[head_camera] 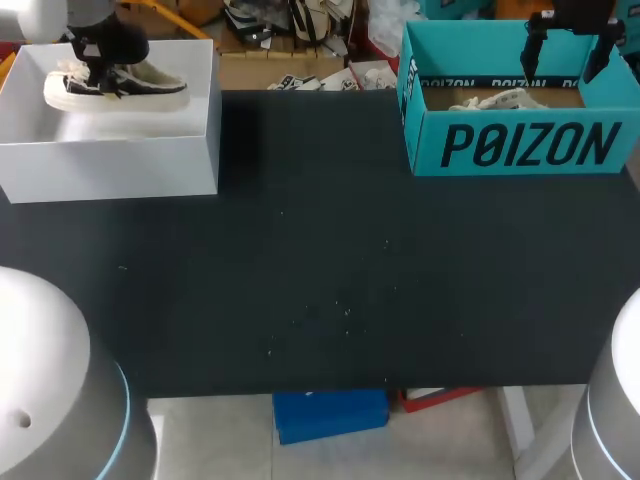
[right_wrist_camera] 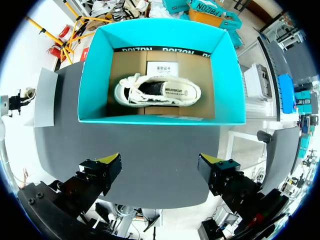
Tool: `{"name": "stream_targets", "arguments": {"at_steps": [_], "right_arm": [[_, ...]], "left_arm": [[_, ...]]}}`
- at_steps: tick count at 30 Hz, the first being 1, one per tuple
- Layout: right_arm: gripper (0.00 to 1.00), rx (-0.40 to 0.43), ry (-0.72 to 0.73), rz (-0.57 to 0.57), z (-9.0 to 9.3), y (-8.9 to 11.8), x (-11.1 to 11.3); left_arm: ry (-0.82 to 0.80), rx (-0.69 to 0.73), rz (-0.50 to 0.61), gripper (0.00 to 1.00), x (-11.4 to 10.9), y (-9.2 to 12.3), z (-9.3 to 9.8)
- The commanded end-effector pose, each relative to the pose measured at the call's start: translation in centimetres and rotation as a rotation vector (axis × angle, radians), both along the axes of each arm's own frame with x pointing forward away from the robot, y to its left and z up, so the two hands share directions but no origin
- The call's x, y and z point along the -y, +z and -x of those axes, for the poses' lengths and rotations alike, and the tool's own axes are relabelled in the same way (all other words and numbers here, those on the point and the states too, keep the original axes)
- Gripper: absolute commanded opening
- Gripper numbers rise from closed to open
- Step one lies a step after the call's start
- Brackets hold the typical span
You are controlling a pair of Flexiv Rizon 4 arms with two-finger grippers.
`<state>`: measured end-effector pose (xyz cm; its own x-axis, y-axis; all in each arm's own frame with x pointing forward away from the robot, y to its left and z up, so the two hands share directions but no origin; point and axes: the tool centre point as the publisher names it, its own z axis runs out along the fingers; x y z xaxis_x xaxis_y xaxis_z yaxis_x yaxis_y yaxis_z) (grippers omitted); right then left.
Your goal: Take the shoe out of the shoebox, open the shoe tongue, remove and reinsert the insole, then place the shoe into the shoebox
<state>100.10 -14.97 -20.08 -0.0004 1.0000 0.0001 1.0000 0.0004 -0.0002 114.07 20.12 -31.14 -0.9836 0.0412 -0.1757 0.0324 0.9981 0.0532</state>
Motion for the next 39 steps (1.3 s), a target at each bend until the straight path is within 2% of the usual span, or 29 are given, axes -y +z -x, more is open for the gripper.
{"name": "stream_targets", "arguments": {"at_steps": [1,6,11,14,19,28,34,39], "right_arm": [[1.00,0.000,0.000,0.000,0.0,0.0,0.0],[1.00,0.000,0.000,0.000,0.0,0.0,0.0],[1.00,0.000,0.000,0.000,0.0,0.0,0.0],[1.00,0.000,0.000,0.000,0.0,0.0,0.0],[1.00,0.000,0.000,0.000,0.0,0.0,0.0],[1.00,0.000,0.000,0.000,0.0,0.0,0.0],[1.00,0.000,0.000,0.000,0.0,0.0,0.0],[1.00,0.000,0.000,0.000,0.0,0.0,0.0]], "left_arm": [[0.022,0.123,-0.017,0.00,0.7,7.6,5.9],[0.042,0.198,-0.028,0.00,2.6,12.3,9.5],[0.049,0.270,-0.025,0.00,6.4,16.4,14.5],[0.049,0.282,-0.030,0.00,9.0,17.6,17.4],[0.041,0.305,-0.037,0.00,14.7,18.9,22.1],[0.035,0.329,-0.029,0.00,23.7,18.7,28.0],[-0.020,0.290,-0.012,0.00,28.1,15.8,31.2],[-0.036,0.245,-0.001,0.00,30.1,12.5,32.1]]}}
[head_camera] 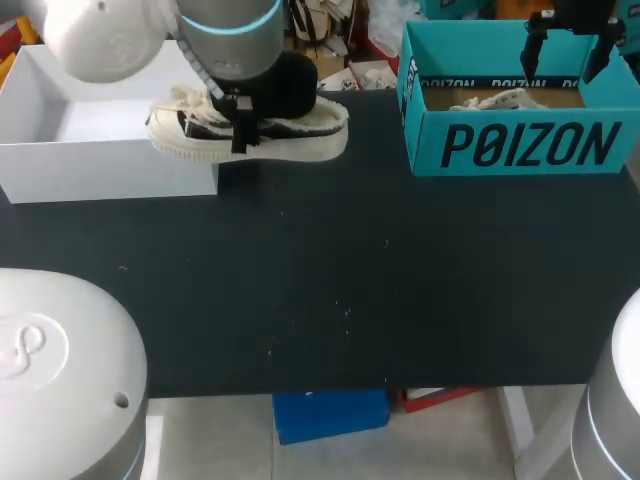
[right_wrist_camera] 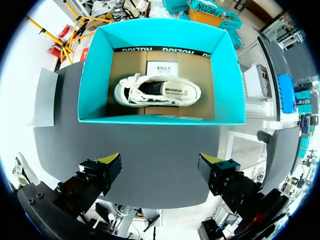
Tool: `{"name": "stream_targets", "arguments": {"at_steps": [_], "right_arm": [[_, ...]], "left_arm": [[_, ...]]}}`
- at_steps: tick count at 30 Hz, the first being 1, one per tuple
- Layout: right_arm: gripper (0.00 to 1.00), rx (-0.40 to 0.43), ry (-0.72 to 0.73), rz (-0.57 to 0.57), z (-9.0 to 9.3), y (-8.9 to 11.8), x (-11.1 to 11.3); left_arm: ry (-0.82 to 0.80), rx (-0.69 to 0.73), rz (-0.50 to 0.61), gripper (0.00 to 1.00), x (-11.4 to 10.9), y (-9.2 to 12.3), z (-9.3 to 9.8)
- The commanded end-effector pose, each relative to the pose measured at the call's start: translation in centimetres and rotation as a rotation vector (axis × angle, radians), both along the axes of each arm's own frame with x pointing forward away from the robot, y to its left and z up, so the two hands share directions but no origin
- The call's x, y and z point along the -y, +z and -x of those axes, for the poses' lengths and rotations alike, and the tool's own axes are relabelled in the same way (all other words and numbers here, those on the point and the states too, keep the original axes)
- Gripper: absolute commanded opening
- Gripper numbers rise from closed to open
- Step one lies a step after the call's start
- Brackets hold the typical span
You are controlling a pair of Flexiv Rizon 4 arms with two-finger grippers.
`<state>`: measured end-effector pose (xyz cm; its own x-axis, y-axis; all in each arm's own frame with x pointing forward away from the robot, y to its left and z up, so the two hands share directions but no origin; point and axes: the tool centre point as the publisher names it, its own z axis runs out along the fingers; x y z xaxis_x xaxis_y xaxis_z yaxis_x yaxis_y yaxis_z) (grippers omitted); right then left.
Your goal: Take the shoe out of the shoebox, open the shoe tongue, remove and reinsert the insole, then place the shoe into the shoebox
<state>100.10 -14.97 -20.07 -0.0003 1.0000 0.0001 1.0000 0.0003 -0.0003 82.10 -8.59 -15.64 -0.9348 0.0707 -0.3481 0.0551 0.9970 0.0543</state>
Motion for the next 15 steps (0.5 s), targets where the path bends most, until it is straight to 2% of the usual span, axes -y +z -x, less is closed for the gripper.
{"name": "stream_targets", "arguments": {"at_steps": [1,15], "right_arm": [[1.00,0.000,0.000,0.000,0.0,0.0,0.0],[1.00,0.000,0.000,0.000,0.0,0.0,0.0]], "left_arm": [[-0.006,0.056,-0.003,0.00,1.7,-3.7,0.1],[-0.059,0.008,-0.002,0.00,7.0,-12.1,0.4]]}}
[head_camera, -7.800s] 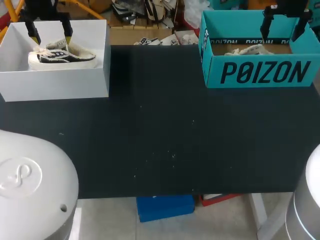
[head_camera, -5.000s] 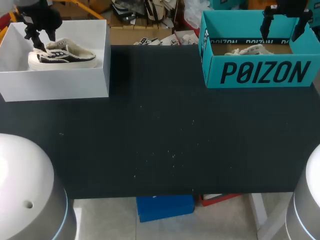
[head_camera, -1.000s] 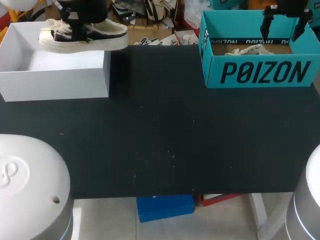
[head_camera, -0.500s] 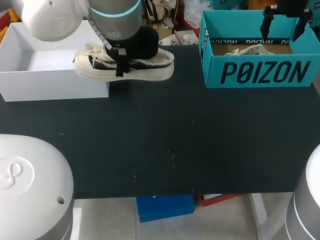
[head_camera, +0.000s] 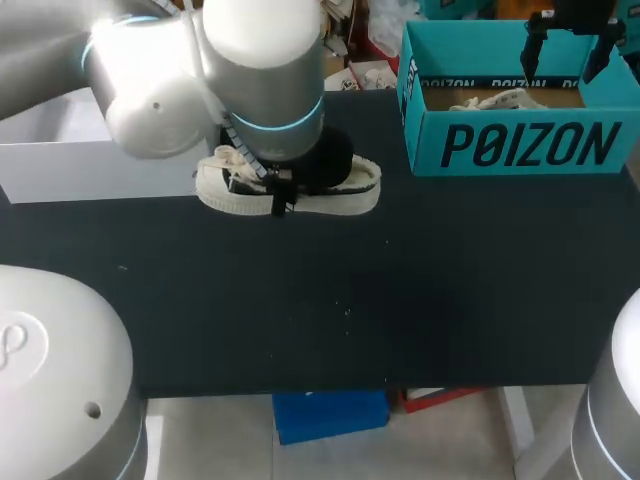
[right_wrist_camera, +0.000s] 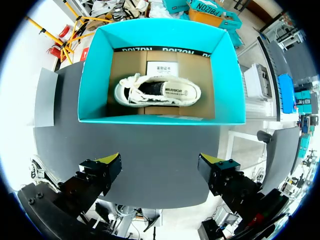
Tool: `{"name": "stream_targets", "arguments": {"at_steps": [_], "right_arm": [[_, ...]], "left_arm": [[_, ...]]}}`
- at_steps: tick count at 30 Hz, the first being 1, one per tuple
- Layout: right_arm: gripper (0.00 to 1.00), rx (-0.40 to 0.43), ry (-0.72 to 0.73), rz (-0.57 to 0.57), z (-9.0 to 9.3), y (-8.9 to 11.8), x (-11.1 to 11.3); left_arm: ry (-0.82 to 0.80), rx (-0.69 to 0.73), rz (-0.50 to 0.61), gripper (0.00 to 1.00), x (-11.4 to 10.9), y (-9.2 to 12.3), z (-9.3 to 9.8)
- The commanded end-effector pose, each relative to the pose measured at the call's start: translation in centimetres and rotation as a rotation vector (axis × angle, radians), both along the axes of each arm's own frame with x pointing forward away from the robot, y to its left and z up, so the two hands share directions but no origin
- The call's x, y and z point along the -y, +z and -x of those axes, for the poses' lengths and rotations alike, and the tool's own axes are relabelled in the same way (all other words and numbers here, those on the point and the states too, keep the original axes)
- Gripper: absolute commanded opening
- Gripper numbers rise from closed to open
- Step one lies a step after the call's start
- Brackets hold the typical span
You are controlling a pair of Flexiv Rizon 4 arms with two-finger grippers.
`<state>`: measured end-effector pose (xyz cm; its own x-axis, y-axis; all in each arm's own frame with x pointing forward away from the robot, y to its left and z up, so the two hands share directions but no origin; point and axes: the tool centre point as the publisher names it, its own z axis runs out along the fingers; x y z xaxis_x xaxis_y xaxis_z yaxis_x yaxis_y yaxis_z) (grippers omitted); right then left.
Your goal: Take the shoe out of the shoebox, open the shoe tongue, remove and reinsert the insole, then place the shoe into the shoebox
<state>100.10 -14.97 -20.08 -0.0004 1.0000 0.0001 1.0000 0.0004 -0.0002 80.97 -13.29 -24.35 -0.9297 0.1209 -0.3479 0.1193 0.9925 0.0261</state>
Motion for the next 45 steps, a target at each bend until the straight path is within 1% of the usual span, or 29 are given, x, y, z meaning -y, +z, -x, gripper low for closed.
{"name": "stream_targets", "arguments": {"at_steps": [1,9,13,17,19,21,27,28,29,30,34,38,41,45], "right_arm": [[1.00,0.000,0.000,0.000,0.0,0.0,0.0],[1.00,0.000,0.000,0.000,0.0,0.0,0.0],[1.00,0.000,0.000,0.000,0.0,0.0,0.0],[1.00,0.000,0.000,0.000,0.0,0.0,0.0],[1.00,0.000,0.000,0.000,0.0,0.0,0.0],[1.00,0.000,0.000,0.000,0.0,0.0,0.0],[1.00,0.000,0.000,0.000,0.0,0.0,0.0],[1.00,0.000,0.000,0.000,0.0,0.0,0.0],[1.00,0.000,0.000,0.000,0.0,0.0,0.0],[1.00,0.000,0.000,0.000,0.0,0.0,0.0],[1.00,0.000,0.000,0.000,0.0,0.0,0.0],[1.00,0.000,0.000,0.000,0.0,0.0,0.0],[1.00,0.000,0.000,0.000,0.0,0.0,0.0],[1.00,0.000,0.000,0.000,0.0,0.0,0.0]], "left_arm": [[0.019,-0.002,-0.022,0.00,2.5,-4.0,-0.7],[0.083,-0.027,-0.036,0.00,3.8,-8.9,-0.5],[0.117,-0.029,-0.031,0.00,4.1,-11.5,-0.9],[0.136,-0.045,-0.016,0.00,4.3,-13.5,-1.2],[0.140,-0.044,-0.017,0.00,4.4,-14.2,-1.1],[0.158,-0.049,-0.018,0.00,4.4,-15.3,-1.5],[0.155,-0.061,-0.011,0.00,4.5,-16.8,-1.9],[0.152,-0.065,-0.009,0.21,4.5,-16.8,-1.9],[0.148,-0.073,-0.007,0.77,4.5,-16.8,-1.9],[0.144,-0.074,-0.005,1.00,4.5,-16.8,-1.9],[0.102,-0.085,0.013,1.00,4.4,-15.4,-1.4],[0.070,-0.109,0.039,1.00,4.2,-13.0,-0.2],[0.072,-0.150,0.080,1.00,4.0,-10.4,0.8],[0.064,-0.145,0.149,1.00,3.7,-6.6,1.8]]}}
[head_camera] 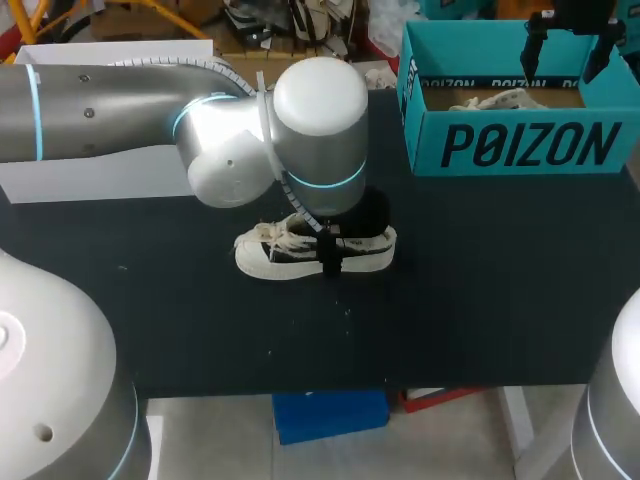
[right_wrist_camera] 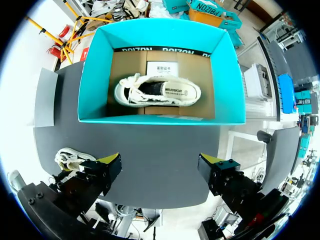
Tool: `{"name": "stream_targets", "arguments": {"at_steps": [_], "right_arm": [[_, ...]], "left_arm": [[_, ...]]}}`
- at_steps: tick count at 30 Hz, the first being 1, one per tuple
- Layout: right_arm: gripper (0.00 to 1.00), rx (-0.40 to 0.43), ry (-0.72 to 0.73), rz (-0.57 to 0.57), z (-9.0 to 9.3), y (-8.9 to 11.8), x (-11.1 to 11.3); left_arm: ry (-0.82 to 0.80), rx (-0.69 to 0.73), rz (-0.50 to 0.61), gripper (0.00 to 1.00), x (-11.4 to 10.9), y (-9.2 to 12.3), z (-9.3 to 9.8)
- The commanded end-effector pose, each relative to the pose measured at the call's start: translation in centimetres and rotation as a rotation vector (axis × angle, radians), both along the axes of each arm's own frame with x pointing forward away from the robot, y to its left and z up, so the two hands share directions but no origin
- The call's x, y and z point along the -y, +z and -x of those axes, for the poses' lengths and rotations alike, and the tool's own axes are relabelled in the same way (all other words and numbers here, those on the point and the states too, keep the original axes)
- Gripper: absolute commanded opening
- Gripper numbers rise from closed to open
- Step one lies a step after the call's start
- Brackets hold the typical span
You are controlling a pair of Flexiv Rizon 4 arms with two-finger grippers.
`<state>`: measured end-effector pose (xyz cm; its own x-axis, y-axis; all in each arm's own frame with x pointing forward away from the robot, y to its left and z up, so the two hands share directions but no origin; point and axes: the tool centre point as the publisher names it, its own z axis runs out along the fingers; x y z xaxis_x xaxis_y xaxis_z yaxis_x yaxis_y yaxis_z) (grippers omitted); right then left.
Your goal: Take the shoe out of the shoebox, open the shoe tongue, remove and reinsert the insole, then place the shoe into the shoebox
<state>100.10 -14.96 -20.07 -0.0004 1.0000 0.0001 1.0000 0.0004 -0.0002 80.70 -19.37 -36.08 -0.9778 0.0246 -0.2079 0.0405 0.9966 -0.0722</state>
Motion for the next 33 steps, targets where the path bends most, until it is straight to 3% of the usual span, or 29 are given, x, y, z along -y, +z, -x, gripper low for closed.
{"name": "stream_targets", "arguments": {"at_steps": [1,8,14,25,33], "right_arm": [[1.00,0.000,0.000,0.000,0.0,0.0,0.0],[1.00,0.000,0.000,0.000,0.0,0.0,0.0],[1.00,0.000,0.000,0.000,0.0,0.0,0.0],[1.00,0.000,0.000,0.000,0.0,0.0,0.0],[1.00,0.000,0.000,0.000,0.0,0.0,0.0]], "left_arm": [[-0.003,0.011,0.082,1.00,-2.4,5.8,1.7],[0.031,-0.025,0.268,1.00,-4.3,9.2,1.5],[0.038,-0.026,0.417,1.00,-6.5,10.2,1.1],[-0.012,-0.011,0.615,1.00,-11.2,8.5,2.1],[-0.050,-0.038,0.674,1.00,-12.7,7.5,1.8]]}}
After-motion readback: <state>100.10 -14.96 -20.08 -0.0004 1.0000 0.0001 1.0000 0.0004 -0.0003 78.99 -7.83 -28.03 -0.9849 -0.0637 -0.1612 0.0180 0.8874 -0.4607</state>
